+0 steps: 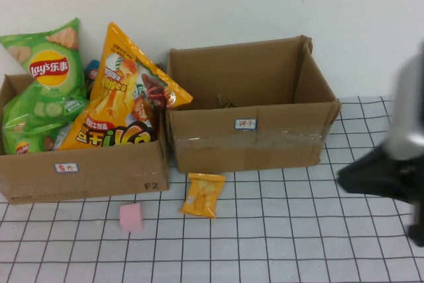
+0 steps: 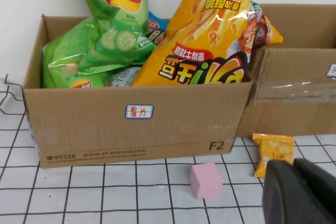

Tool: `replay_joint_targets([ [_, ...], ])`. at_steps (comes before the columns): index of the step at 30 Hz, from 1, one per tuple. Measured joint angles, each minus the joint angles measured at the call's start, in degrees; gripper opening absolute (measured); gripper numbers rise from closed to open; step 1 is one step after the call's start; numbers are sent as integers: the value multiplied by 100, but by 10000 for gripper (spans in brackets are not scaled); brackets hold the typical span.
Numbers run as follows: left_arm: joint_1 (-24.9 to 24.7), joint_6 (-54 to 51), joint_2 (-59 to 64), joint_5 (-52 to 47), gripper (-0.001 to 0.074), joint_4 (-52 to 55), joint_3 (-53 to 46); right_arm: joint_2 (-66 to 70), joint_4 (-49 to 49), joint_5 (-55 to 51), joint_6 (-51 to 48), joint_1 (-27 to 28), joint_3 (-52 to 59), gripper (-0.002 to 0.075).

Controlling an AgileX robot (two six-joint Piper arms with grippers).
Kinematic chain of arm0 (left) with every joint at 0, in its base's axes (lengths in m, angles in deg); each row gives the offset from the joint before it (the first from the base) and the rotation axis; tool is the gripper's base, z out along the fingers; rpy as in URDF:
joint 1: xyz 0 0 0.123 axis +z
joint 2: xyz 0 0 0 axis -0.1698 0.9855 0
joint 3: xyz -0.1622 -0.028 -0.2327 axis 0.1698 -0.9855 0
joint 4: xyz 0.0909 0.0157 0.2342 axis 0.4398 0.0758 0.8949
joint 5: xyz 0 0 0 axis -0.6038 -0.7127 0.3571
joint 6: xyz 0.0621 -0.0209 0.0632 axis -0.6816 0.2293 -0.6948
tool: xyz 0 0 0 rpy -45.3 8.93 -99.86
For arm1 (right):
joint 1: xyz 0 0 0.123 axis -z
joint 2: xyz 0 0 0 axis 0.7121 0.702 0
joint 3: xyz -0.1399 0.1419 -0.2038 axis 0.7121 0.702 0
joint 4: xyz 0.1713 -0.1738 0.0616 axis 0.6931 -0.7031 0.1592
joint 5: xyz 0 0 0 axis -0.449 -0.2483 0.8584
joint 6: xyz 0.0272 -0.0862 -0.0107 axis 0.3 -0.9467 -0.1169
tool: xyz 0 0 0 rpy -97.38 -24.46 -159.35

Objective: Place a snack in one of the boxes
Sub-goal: Pick up the biscuit

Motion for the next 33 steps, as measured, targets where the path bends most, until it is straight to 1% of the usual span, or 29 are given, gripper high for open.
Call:
replay_joint_targets([
  [3,0,0,0,0,-1,0,0,443,-490,-21,407,-373,-351,-1],
  [5,0,0,0,0,-1,0,0,655,-593,43,658,-481,-444,-1],
  [8,0,0,0,0,-1,0,0,926,-749,508,1256,-632,-489,-1],
  [11,0,0,0,0,-1,0,0,1167,-1266,1464,2519,-860,-494,-1],
  [15,0,0,0,0,-1,0,0,1610,-2392,2875,4582,-1299,-494,2],
  [17,0,0,0,0,-1,0,0,1934,-2852,3450,5406,-1489,-503,27],
  [20,0,0,0,0,-1,0,0,2505,-3031,4273,6234,-1715,-503,142],
  [24,0,0,0,0,-1,0,0,3363,-2707,5134,7034,-1804,-517,440],
  [25,0,0,0,0,-1,0,0,3565,-2475,5316,7157,-1815,-517,507],
  [26,0,0,0,0,-1,0,0,3750,-2212,5470,7228,-1841,-517,558],
  [28,0,0,0,0,-1,0,0,4035,-1716,5738,7265,-1911,-517,610],
  [30,0,0,0,0,-1,0,0,4299,-1190,6117,7051,-2058,-517,634],
  [33,0,0,0,0,-1,0,0,4624,-307,6916,6025,-2383,-528,648],
])
